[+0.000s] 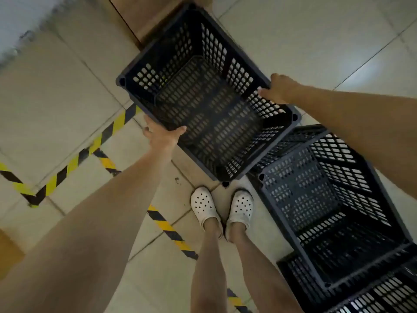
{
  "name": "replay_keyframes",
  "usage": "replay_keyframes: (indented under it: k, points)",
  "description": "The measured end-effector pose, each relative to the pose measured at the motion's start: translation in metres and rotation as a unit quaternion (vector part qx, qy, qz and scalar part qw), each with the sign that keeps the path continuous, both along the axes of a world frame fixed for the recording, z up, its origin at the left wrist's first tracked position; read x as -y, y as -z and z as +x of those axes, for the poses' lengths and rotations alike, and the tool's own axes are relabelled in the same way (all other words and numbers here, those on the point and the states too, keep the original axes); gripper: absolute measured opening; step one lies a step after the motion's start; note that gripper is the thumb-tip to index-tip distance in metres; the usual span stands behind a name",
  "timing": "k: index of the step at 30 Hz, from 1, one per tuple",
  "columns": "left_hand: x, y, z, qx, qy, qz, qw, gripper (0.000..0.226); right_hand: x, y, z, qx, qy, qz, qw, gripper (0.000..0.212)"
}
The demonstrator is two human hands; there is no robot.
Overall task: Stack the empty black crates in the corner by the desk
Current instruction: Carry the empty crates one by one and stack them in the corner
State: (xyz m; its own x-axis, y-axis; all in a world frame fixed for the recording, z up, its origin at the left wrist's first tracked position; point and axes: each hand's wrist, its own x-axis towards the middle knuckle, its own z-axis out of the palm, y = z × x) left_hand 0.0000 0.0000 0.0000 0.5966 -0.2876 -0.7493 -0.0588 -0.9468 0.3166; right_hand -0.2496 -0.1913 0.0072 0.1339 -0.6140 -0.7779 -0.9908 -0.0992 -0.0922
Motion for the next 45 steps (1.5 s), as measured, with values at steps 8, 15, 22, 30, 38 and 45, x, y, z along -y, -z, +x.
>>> replay_keyframes:
  k: [8, 15, 22, 30, 38, 45]
  points:
    - [-0.026, 0.044, -0.018, -0.158, -0.179, -0.028, 0.971, 0.098, -0.002, 0.045, -0.003, 0.044, 0.133, -0.021, 0.99, 0.085]
    - [-0.021, 0.047, -0.009, -0.223, -0.201, -0.001, 0.954, 0.084, 0.005, 0.054, -0.006, 0.077, 0.203, 0.017, 0.976, 0.078]
    - [-0.032, 0.026, 0.018, -0.185, -0.218, -0.012, 0.958, 0.081, -0.023, 0.043, 0.001, 0.026, 0.21, 0.058, 0.976, 0.092]
    - [-0.036, -0.027, 0.067, -0.082, -0.122, -0.01, 0.989, 0.085, -0.04, -0.017, 0.035, -0.01, 0.116, 0.087, 0.989, 0.086]
    - [-0.086, -0.094, 0.103, -0.03, -0.042, 0.009, 0.999, 0.069, -0.059, -0.092, 0.075, -0.005, 0.067, 0.13, 0.989, 0.063]
    - [-0.153, -0.15, 0.142, 0.002, -0.039, 0.013, 0.999, 0.034, -0.091, -0.161, 0.126, -0.031, -0.023, 0.153, 0.988, 0.044]
